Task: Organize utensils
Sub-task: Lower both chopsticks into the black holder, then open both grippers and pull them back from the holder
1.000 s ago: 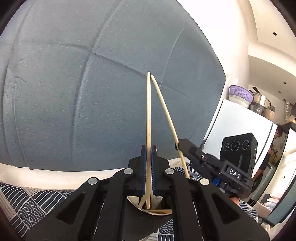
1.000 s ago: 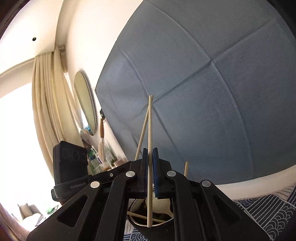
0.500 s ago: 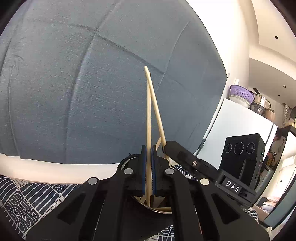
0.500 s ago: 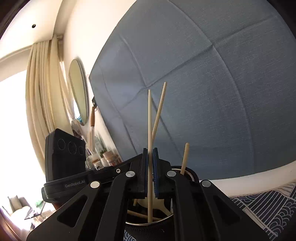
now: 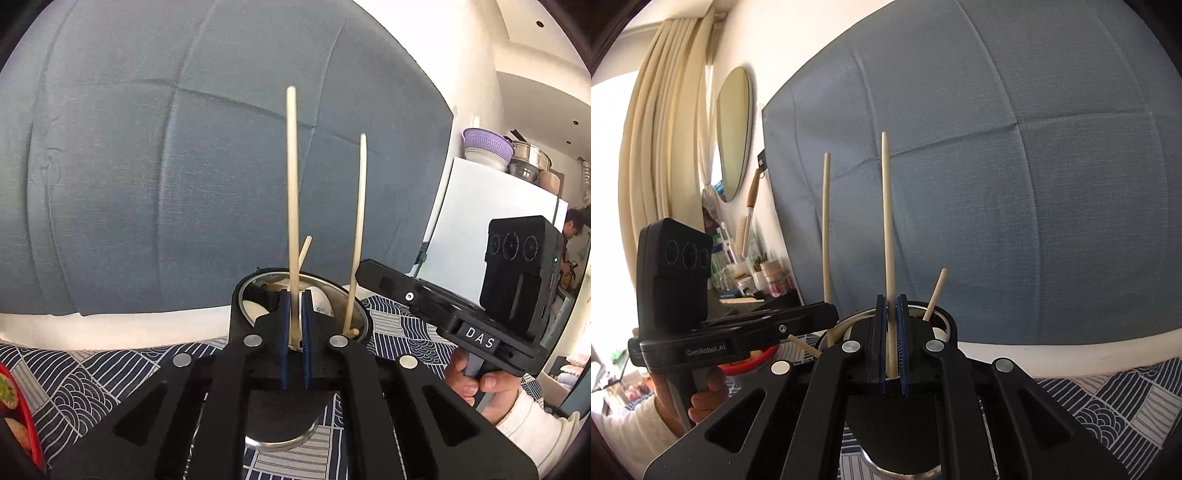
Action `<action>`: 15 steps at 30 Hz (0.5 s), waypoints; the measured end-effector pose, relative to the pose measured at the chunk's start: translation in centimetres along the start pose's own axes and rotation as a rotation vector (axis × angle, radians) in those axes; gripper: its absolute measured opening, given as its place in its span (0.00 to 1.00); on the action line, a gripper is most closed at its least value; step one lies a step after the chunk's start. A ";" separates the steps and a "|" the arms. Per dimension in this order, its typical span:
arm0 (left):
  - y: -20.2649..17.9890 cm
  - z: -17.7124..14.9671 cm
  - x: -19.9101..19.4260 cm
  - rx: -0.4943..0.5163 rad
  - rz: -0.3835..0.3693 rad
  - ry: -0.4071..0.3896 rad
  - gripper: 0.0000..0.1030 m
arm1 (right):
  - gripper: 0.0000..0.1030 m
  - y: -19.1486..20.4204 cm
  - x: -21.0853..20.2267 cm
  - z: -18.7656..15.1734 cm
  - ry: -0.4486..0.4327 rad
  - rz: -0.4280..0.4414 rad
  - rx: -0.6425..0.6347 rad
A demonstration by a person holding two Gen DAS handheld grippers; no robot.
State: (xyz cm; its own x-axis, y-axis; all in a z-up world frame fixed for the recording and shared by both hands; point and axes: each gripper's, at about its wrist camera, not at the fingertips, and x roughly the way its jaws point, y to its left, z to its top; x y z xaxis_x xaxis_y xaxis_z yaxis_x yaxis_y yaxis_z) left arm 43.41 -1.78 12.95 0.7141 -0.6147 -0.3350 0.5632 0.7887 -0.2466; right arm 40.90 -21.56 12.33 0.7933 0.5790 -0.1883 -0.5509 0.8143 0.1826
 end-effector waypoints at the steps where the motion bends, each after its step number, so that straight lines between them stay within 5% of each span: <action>1: 0.0 0.0 -0.2 -0.004 0.003 0.000 0.06 | 0.07 0.2 -0.2 -0.1 0.007 -0.012 -0.011; 6: 0.2 0.0 -1.6 -0.019 0.036 0.013 0.41 | 0.11 1.2 -1.3 -0.4 0.024 -0.079 -0.048; 9: 0.5 0.0 -2.9 -0.026 0.046 0.016 0.50 | 0.38 1.4 -2.5 -1.0 0.027 -0.138 -0.071; 11: 0.5 -0.3 -3.9 -0.025 0.074 0.012 0.57 | 0.47 1.4 -3.3 -1.5 0.026 -0.171 -0.061; 12: 0.4 -0.5 -4.4 -0.024 0.092 0.011 0.67 | 0.59 1.4 -3.7 -1.9 0.027 -0.199 -0.053; 15: 0.0 -1.5 -5.8 -0.014 0.145 0.016 0.80 | 0.70 1.9 -4.3 -2.8 0.033 -0.255 -0.059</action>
State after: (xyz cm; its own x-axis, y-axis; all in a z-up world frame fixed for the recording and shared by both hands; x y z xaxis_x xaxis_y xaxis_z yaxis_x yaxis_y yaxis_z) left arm 38.64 1.74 13.48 0.7809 -0.4938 -0.3826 0.4483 0.8695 -0.2072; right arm 35.67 -22.38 10.77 0.9002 0.3545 -0.2530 -0.3488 0.9347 0.0685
